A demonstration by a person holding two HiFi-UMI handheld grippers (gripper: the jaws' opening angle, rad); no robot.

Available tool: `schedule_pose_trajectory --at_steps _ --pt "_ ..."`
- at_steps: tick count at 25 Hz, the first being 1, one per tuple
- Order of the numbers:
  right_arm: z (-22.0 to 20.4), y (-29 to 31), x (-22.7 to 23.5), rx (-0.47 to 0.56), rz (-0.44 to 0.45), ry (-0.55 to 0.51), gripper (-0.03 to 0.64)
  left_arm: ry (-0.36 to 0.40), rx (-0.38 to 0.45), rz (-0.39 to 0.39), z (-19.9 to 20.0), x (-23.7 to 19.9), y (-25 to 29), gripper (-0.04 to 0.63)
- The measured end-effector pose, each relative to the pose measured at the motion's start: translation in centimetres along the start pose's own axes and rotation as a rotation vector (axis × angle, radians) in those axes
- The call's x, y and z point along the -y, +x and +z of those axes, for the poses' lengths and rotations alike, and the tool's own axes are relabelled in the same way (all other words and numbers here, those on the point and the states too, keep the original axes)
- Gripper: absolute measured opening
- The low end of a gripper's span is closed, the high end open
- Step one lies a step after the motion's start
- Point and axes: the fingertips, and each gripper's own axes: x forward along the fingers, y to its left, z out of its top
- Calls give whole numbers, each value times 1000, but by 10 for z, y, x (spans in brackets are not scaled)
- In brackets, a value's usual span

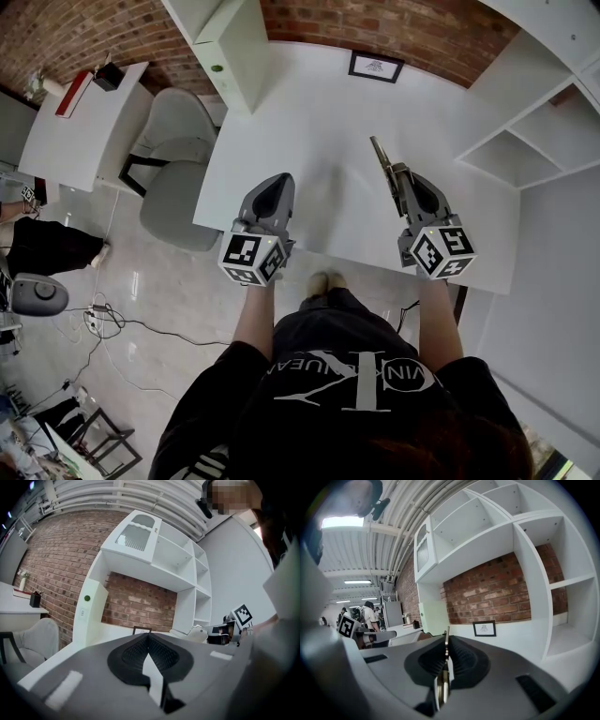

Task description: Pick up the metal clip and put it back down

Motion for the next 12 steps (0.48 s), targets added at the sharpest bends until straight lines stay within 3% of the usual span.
schedule_pose_trajectory --at_steps 12 --pt "-34 -1 3 -76 -4 19 12 -24 -59 12 -28 -3 -3 11"
